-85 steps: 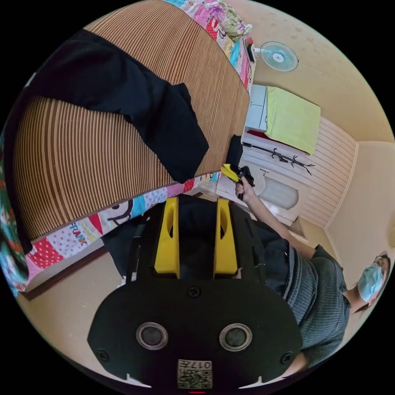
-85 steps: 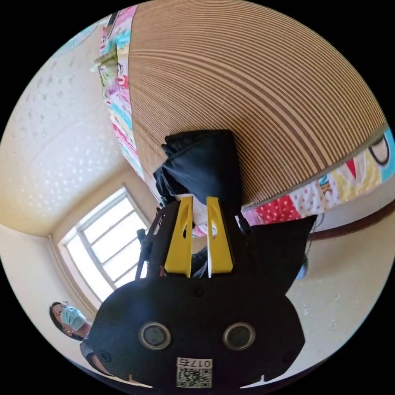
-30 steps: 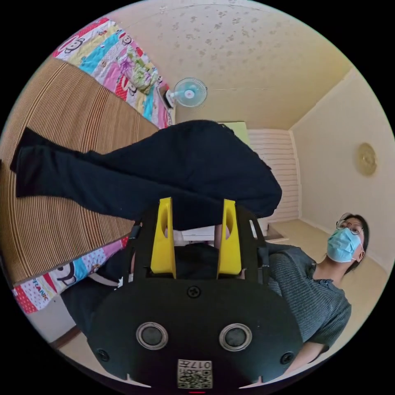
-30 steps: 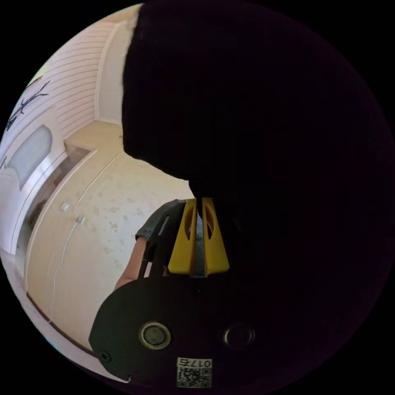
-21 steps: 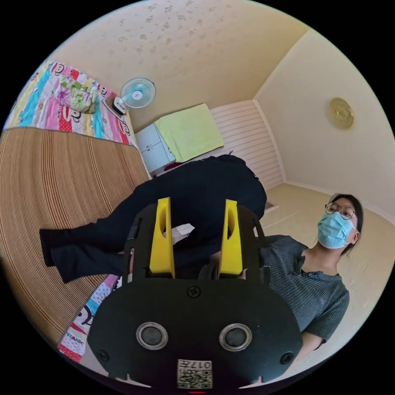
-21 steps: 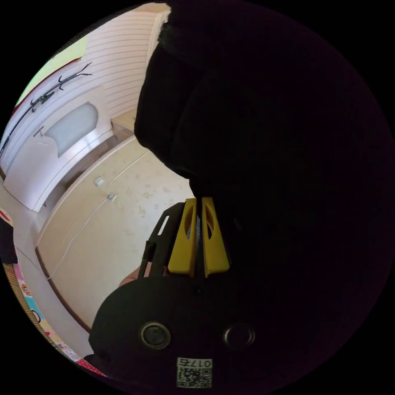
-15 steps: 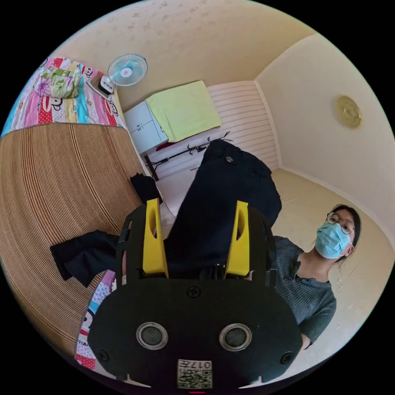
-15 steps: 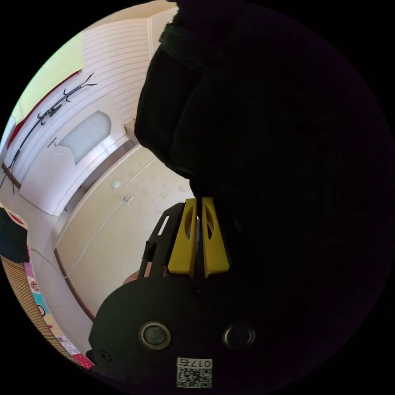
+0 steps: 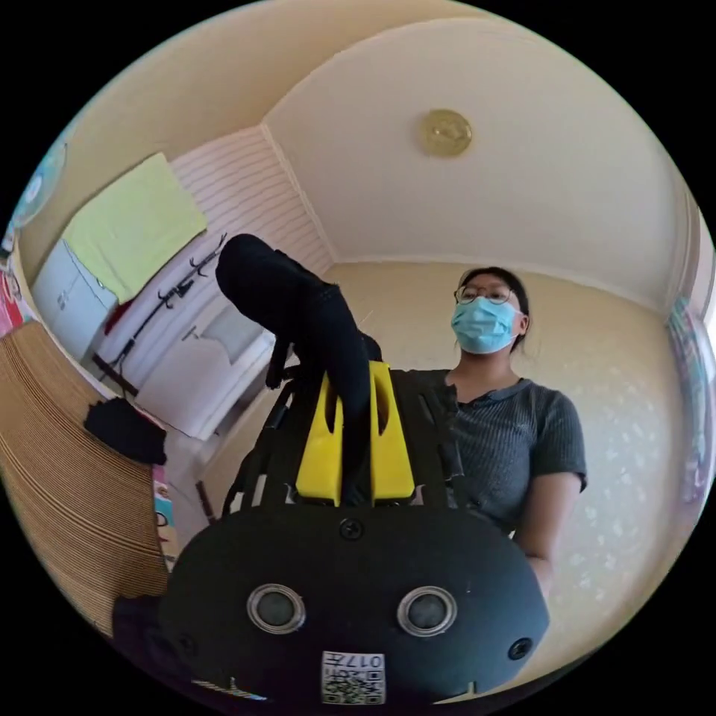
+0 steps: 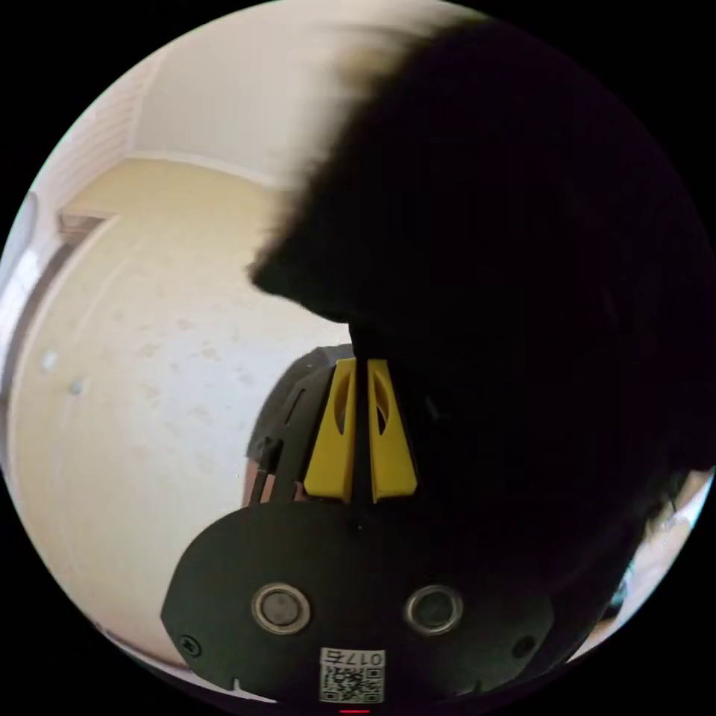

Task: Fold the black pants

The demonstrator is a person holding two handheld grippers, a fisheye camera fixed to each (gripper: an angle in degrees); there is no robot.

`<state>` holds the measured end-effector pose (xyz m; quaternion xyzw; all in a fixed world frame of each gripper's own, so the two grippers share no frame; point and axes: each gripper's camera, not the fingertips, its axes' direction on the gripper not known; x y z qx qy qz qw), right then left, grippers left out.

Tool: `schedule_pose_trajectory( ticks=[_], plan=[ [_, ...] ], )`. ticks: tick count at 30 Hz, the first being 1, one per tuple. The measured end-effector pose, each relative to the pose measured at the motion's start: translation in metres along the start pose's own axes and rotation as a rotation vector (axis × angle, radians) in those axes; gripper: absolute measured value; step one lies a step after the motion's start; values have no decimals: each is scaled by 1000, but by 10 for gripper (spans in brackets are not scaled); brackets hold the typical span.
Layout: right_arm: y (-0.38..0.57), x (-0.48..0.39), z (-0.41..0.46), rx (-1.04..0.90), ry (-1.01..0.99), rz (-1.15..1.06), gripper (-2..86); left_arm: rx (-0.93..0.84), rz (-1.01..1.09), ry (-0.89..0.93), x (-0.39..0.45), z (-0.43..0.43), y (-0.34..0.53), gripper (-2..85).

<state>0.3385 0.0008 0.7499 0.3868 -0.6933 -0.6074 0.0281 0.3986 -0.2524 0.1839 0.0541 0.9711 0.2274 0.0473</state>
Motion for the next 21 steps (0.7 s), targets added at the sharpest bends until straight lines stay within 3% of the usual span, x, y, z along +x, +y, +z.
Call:
schedule_pose_trajectory(
  ticks=[3, 5, 7, 11, 14, 17, 21],
  plan=[
    [22, -29, -24, 166, 353, 80, 28, 19, 118, -109, 59, -9, -22, 51],
    [48, -62, -52, 409, 627, 82, 27, 62, 167, -202, 99, -12, -42, 51],
    [63, -78, -71, 555, 725, 87, 25, 21, 182, -271, 121, 3, -64, 50],
    [27, -73, -97, 737, 657, -27, 22, -264, 169, -456, 138, 103, -130, 51],
    [-58, -52, -93, 699, 545, -232, 20, -396, 191, -507, 150, 178, -168, 53],
    [-162, -11, -62, 535, 441, -391, 20, -400, 271, -519, 184, 228, -199, 54],
    [-267, 75, -12, 349, 362, -378, 21, -307, 362, -600, 251, 239, -226, 56]
  ],
)
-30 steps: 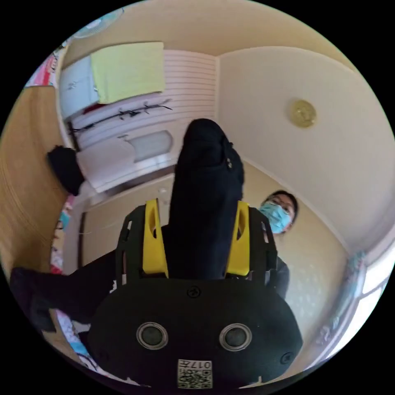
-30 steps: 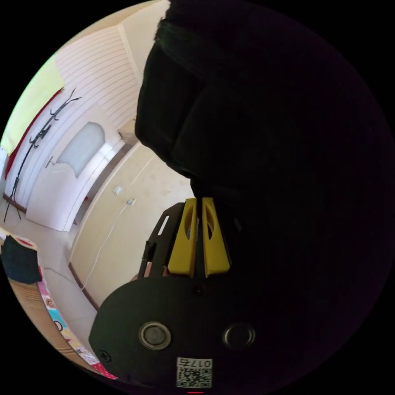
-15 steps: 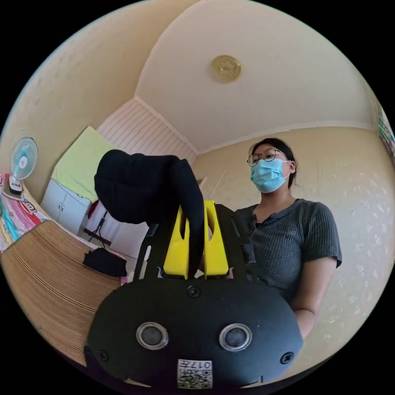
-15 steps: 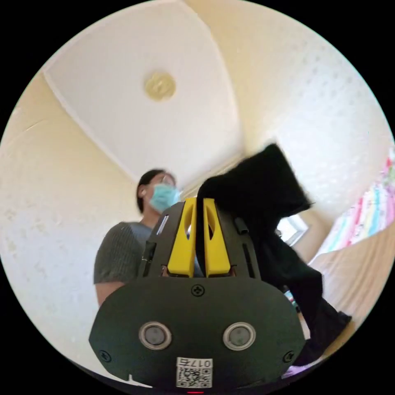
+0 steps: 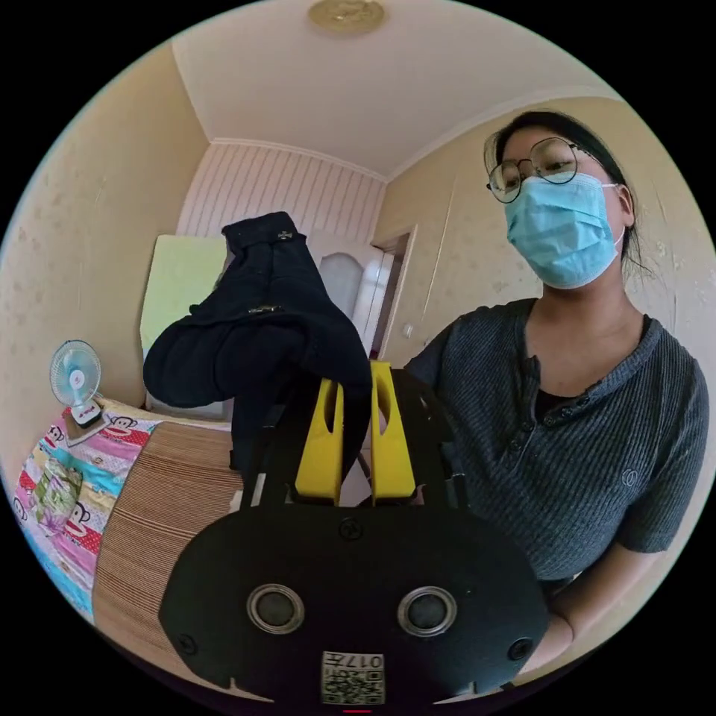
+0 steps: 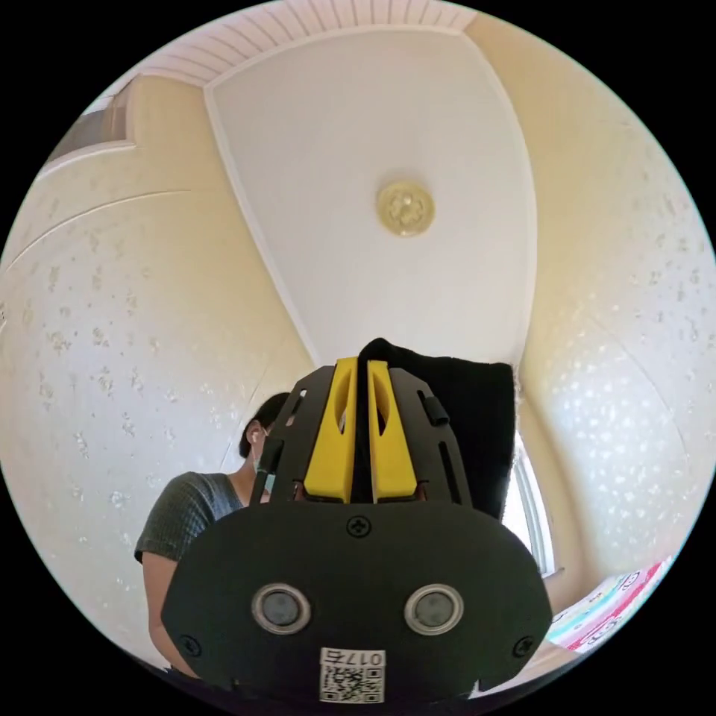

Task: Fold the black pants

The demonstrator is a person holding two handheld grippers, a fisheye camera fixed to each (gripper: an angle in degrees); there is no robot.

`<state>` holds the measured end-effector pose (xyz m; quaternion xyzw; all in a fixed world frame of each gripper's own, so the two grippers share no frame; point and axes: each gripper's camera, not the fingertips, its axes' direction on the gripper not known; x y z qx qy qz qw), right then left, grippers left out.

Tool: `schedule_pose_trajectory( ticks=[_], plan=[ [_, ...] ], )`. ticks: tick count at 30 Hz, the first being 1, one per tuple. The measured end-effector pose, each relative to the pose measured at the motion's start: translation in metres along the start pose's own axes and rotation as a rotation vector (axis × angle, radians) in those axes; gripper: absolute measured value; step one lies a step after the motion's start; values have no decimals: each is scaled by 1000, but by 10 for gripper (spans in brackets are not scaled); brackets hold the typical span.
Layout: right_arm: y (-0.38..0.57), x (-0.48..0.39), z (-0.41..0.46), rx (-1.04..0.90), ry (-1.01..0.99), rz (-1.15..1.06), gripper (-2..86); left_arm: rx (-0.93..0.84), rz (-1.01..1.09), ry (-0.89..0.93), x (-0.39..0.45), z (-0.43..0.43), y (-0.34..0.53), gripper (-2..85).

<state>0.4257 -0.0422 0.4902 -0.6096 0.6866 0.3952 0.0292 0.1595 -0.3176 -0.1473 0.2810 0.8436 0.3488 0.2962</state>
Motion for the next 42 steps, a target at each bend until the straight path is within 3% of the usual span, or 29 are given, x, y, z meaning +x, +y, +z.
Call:
schedule_pose_trajectory(
  ticks=[4, 6, 9, 11, 13, 15, 20, 26, 32, 38, 42],
  plan=[
    [43, 147, 93, -82, -169, 212, 25, 58, -83, -309, 44, -66, 0, 59],
    [92, 213, 112, -106, -161, 346, 29, 76, -191, -418, 53, -93, 21, 60],
    [208, 314, 119, -266, 119, 684, 42, 42, -520, -629, 55, -132, 81, 62],
    [331, 376, 90, -500, 514, 1165, 74, -82, -930, -779, 48, -157, 156, 66],
    [402, 374, 50, -544, 765, 1396, 104, -209, -1176, -843, 52, -172, 218, 64],
    [448, 348, 13, -493, 859, 1467, 102, -255, -1317, -854, 68, -191, 270, 53],
    [534, 207, -93, -248, 899, 1717, 70, -59, -1631, -688, 102, -261, 367, 90],
    [489, 6, -156, 190, 1073, 1588, 21, 150, -1877, -478, 70, -318, 437, 154],
    [439, -187, -126, 702, 1225, 1162, 7, 149, -2105, -531, 49, -355, 481, 166],
    [436, -292, -52, 961, 1180, 821, 4, 267, -2130, -659, 59, -392, 474, 130],
    [429, -333, -9, 1041, 1196, 740, 4, 390, -2117, -679, 73, -404, 462, 102]
  ],
)
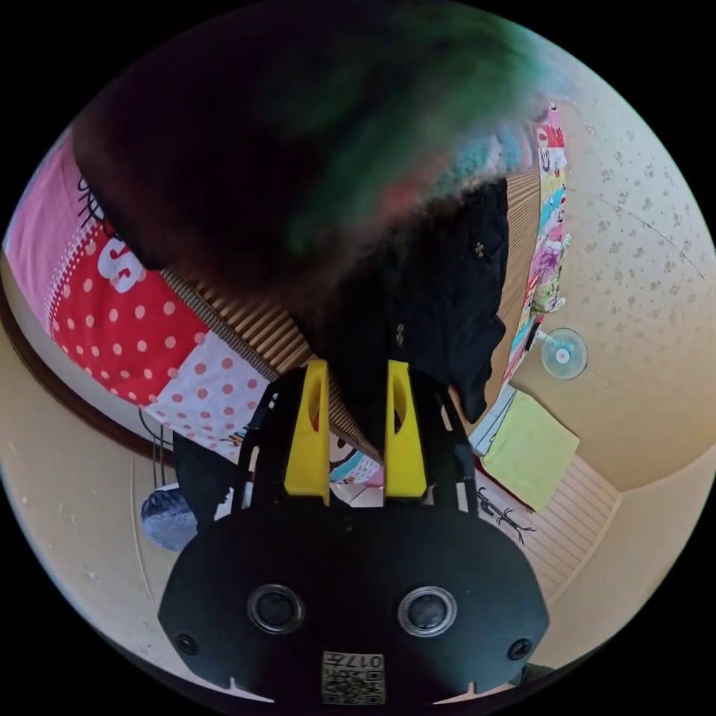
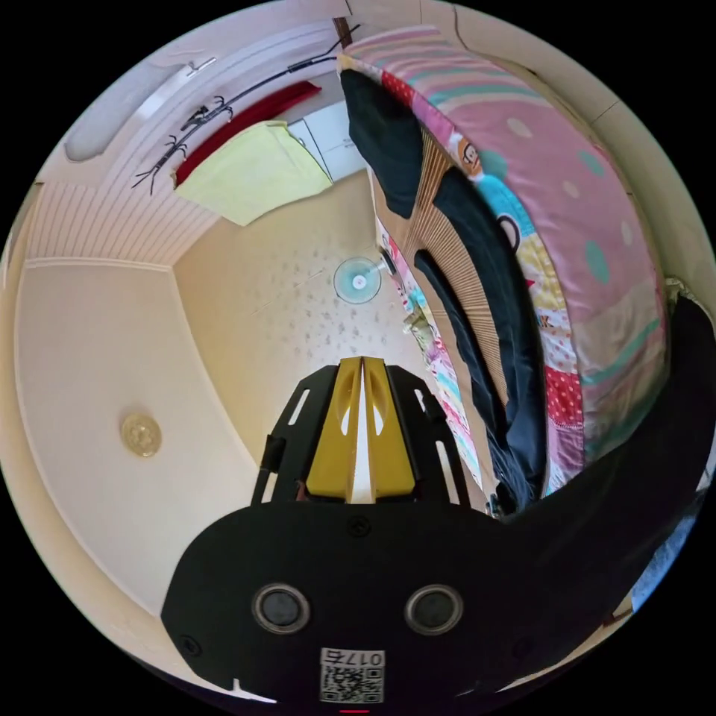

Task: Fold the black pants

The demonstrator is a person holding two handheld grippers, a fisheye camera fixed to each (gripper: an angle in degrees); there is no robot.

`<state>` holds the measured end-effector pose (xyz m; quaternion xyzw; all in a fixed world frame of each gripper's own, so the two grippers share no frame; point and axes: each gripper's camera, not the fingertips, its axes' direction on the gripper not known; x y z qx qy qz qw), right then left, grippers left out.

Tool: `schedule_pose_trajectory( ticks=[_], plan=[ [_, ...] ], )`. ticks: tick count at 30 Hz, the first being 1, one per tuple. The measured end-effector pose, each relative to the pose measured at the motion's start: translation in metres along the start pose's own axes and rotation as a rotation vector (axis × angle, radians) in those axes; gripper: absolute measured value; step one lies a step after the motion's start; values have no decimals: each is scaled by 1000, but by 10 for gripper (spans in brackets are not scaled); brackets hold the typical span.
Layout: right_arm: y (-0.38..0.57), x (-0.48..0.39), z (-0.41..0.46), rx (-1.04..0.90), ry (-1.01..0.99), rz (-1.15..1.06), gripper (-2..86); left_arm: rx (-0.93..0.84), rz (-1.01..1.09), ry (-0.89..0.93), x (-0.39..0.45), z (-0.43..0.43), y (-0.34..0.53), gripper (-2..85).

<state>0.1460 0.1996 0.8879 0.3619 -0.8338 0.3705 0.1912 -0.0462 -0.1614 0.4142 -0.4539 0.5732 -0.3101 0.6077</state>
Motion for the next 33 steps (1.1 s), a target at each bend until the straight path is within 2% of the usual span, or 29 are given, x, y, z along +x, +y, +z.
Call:
schedule_pose_trajectory(
  ticks=[4, 7, 10, 15, 18, 22, 25, 30, 33],
  plan=[
    [21, -39, -29, 54, 78, -18, 4, 6, -27, 80, -9, -20, 18, 42],
    [27, -55, -38, 90, 116, 1, 4, -84, 126, 128, -6, -41, 36, 23],
    [26, -61, -35, 126, 110, 40, 5, -172, 276, 73, -5, -70, 75, 4],
    [3, -68, -6, 145, 147, 114, 10, -104, 207, 18, -37, -124, 142, -3],
    [-23, -79, 27, 80, 276, 164, 22, -73, 155, 4, -52, -138, 181, -5],
    [-65, -100, 70, -30, 496, 221, 52, 32, 67, 170, -64, -152, 227, -5],
    [-94, -113, 94, -96, 647, 286, 66, 93, 52, 199, -54, -161, 249, -4],
    [-136, -132, 124, -127, 789, 311, 81, 139, 36, 206, -27, -172, 273, -3],
    [-158, -143, 135, -93, 912, 343, 121, 155, 45, 205, -3, -181, 283, -3]
  ],
)
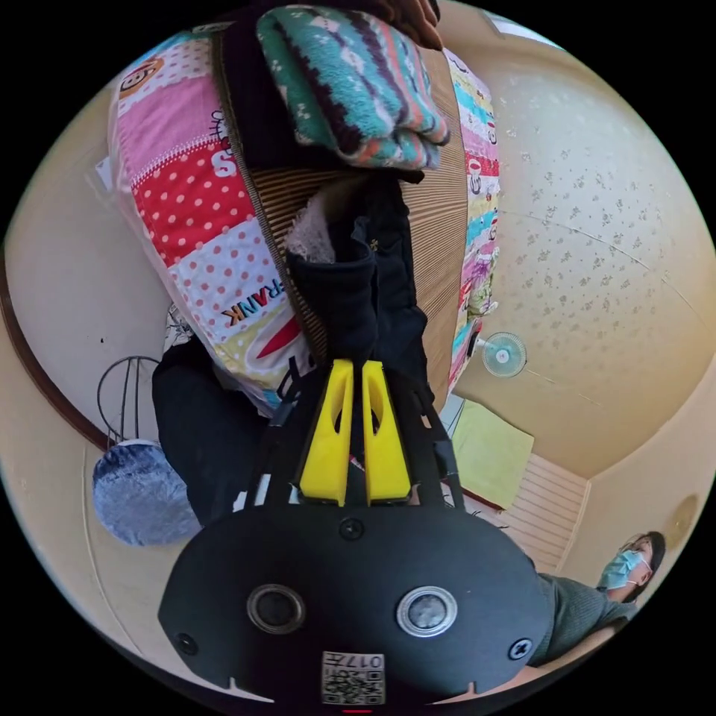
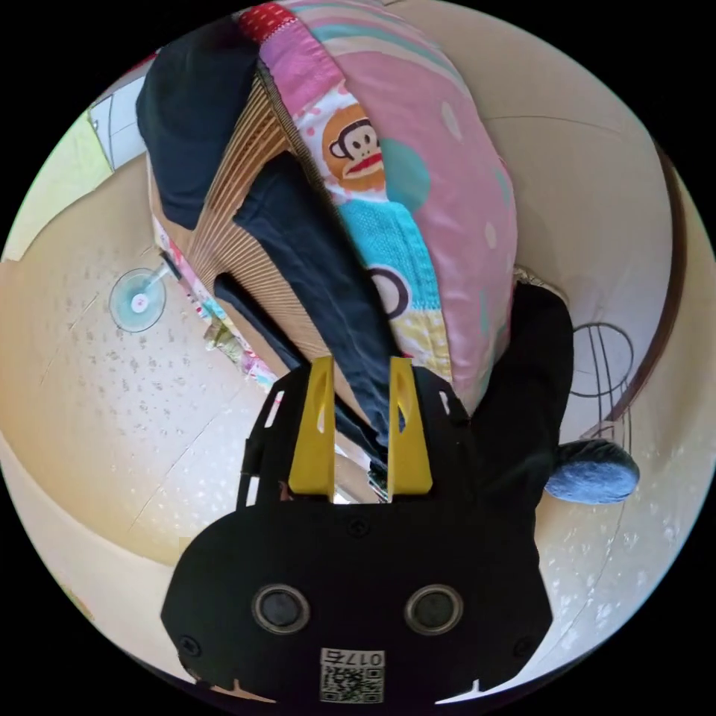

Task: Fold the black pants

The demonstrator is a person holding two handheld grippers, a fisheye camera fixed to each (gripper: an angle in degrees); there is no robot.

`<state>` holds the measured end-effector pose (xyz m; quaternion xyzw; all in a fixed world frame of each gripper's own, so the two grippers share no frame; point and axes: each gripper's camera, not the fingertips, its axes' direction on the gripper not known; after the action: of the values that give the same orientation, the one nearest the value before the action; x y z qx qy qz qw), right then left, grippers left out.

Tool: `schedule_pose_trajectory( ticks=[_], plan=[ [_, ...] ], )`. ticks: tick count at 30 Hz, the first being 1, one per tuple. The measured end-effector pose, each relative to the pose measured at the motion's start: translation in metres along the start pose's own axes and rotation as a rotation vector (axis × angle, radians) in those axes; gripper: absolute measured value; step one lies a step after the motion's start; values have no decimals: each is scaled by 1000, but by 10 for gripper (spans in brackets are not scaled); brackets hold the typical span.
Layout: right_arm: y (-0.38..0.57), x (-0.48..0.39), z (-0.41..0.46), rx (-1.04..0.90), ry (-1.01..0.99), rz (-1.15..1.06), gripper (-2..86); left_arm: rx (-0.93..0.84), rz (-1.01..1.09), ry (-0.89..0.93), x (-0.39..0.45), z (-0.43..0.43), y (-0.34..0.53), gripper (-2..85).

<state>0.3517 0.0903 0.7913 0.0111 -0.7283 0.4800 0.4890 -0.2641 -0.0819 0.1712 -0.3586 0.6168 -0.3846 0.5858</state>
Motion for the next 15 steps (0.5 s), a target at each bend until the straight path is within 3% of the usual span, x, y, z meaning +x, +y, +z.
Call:
schedule_pose_trajectory(
  ticks=[4, 9, 15],
  plan=[
    [-23, -22, -4, 11, 100, -21, 142, 18, 7, -35, 35, 0, 11, -4],
    [-44, -43, 4, -91, 167, -131, 63, 39, 16, -61, 65, 10, 25, -3],
    [-31, -121, -3, -211, 235, -499, 18, -11, 62, -164, 100, 18, 20, -3]
  ],
)
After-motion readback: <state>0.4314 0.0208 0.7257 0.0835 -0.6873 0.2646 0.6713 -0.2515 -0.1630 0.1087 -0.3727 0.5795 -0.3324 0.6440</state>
